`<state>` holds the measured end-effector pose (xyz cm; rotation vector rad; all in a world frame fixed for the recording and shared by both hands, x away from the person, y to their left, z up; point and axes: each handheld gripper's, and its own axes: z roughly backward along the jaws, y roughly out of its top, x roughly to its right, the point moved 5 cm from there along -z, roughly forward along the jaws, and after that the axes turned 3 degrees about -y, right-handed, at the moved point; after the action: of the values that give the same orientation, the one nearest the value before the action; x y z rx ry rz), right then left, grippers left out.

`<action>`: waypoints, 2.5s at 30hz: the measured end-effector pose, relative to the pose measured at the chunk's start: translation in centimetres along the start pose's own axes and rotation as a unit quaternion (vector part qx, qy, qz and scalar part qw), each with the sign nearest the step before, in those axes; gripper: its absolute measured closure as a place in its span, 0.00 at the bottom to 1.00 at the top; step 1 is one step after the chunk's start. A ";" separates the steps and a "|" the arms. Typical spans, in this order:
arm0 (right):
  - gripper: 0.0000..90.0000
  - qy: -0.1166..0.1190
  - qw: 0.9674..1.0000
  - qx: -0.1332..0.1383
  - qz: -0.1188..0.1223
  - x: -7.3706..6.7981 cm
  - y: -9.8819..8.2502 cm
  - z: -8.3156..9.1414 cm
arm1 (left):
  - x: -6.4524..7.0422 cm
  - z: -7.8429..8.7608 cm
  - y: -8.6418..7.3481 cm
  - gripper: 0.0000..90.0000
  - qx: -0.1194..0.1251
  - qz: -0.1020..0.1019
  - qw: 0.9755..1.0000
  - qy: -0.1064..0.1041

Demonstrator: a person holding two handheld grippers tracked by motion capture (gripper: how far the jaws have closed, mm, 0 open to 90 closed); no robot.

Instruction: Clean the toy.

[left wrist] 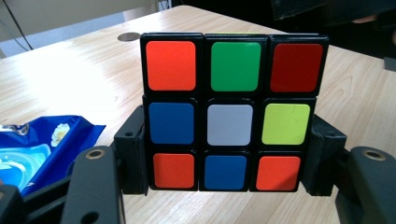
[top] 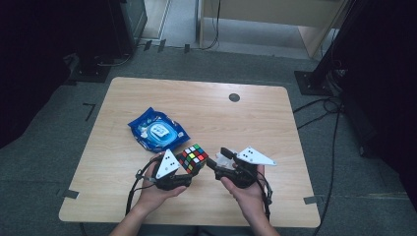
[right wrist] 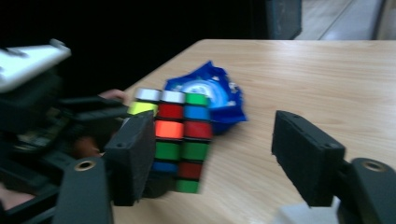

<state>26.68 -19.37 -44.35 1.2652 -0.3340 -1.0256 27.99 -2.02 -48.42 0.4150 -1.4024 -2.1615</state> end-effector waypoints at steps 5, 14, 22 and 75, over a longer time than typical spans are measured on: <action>0.26 0.015 0.999 -0.012 -0.041 -1.2 -0.7 -0.8 | 0.7 -0.5 0.0 0.38 -0.001 -0.003 1.000 -0.005; 0.32 0.020 0.996 -0.050 -0.066 -1.2 -2.4 -2.2 | 2.3 -1.0 0.2 0.38 -0.002 -0.018 1.000 -0.018; 0.38 0.009 0.997 -0.052 -0.061 -1.5 -2.6 -2.1 | 2.5 -1.1 0.2 0.37 -0.002 -0.022 0.999 -0.026; 0.38 0.024 0.993 -0.106 -0.045 -1.9 -2.9 -1.9 | 2.5 0.3 0.0 0.27 0.034 -0.130 0.991 -0.006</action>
<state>25.75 -16.58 -46.96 1.1184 -0.1274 -1.0752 25.79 -3.25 -48.27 0.6434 -1.5040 -2.3270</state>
